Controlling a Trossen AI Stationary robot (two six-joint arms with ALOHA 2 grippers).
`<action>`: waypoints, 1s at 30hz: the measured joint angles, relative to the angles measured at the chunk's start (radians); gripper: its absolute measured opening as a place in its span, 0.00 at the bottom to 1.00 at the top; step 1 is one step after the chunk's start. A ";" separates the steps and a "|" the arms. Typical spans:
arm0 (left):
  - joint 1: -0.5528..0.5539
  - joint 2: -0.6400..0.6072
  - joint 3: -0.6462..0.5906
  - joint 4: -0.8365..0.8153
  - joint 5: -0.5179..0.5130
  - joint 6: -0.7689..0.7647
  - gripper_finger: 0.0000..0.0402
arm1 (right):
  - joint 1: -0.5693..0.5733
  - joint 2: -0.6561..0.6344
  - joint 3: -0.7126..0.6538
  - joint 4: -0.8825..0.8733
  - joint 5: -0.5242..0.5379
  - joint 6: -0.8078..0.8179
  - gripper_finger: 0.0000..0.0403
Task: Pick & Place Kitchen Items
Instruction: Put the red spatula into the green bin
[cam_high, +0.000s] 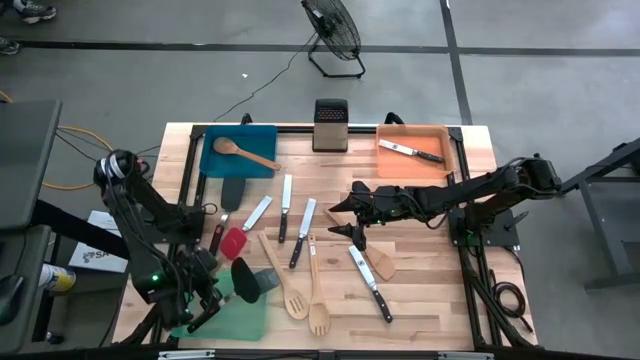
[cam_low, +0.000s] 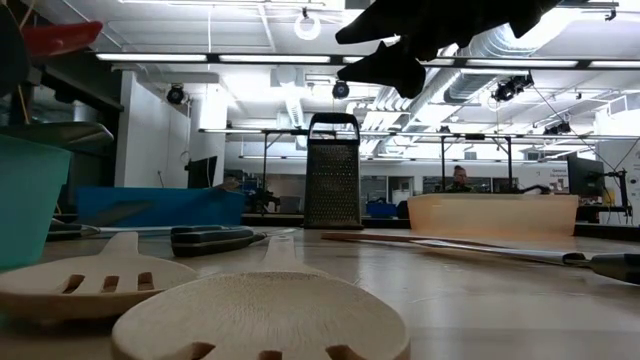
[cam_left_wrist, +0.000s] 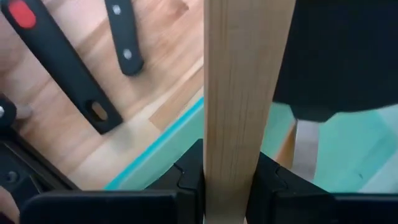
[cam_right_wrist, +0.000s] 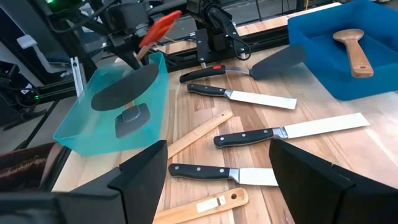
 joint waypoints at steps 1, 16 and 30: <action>0.000 0.005 0.000 0.009 0.011 0.009 0.15 | 0.000 0.000 0.000 0.000 0.000 0.000 0.68; 0.000 0.061 0.000 0.086 0.103 0.077 0.15 | 0.000 0.000 0.000 0.001 0.005 0.000 0.68; 0.000 0.101 0.000 0.120 0.107 0.153 0.30 | 0.000 0.000 0.000 -0.001 0.003 0.000 0.68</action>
